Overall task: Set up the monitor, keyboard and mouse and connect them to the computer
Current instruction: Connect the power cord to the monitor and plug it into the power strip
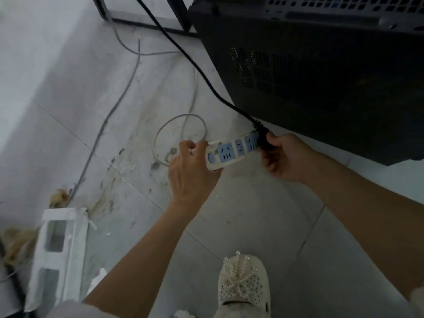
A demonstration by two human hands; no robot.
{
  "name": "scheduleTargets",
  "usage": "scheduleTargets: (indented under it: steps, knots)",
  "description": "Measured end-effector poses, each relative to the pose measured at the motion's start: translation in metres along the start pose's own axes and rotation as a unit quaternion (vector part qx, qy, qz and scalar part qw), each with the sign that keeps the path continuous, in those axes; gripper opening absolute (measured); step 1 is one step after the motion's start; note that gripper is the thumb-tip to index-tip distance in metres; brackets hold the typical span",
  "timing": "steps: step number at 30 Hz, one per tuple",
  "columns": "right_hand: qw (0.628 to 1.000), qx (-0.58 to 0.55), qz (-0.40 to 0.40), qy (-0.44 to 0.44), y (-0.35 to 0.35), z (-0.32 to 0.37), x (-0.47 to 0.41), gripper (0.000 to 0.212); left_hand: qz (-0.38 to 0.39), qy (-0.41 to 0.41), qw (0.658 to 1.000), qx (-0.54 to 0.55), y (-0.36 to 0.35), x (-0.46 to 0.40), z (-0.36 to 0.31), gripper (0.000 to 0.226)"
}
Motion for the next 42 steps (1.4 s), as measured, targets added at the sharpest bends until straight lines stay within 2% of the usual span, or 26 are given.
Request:
scheduleTargets:
  steps: [5, 10, 16, 30, 42]
  knots:
    - [0.995, -0.091, 0.04, -0.014, 0.004, -0.001, 0.003, 0.032, -0.013, -0.003, 1.0, 0.015, 0.001, -0.001, -0.009, 0.049]
    - [0.99, -0.129, 0.049, -0.014, 0.004, -0.002, 0.002, 0.03, -0.015, -0.007, 1.0, 0.016, 0.001, -0.004, -0.017, 0.045]
    - [0.99, -0.133, 0.051, 0.02, 0.002, -0.002, -0.001, 0.029, -0.029, -0.007, 1.0, 0.01, 0.004, -0.006, -0.022, 0.045]
    - [0.968, -0.232, 0.1, -0.002, 0.007, -0.005, -0.001, 0.036, -0.009, -0.042, 0.999, 0.025, 0.007, -0.007, -0.022, 0.052]
    - [0.966, -0.243, 0.089, 0.016, 0.001, -0.006, -0.004, 0.036, -0.006, -0.045, 0.999, 0.021, 0.001, -0.006, -0.025, 0.05]
Point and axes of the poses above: each hand's wrist, its own x-axis away from the middle knuckle, its own y-axis out of the back of the hand, z = x × y, the point moved 8 cm from there along -x, towards the middle knuckle, and after that the axes turned 7 degrees about y, right-handed, at the moved point
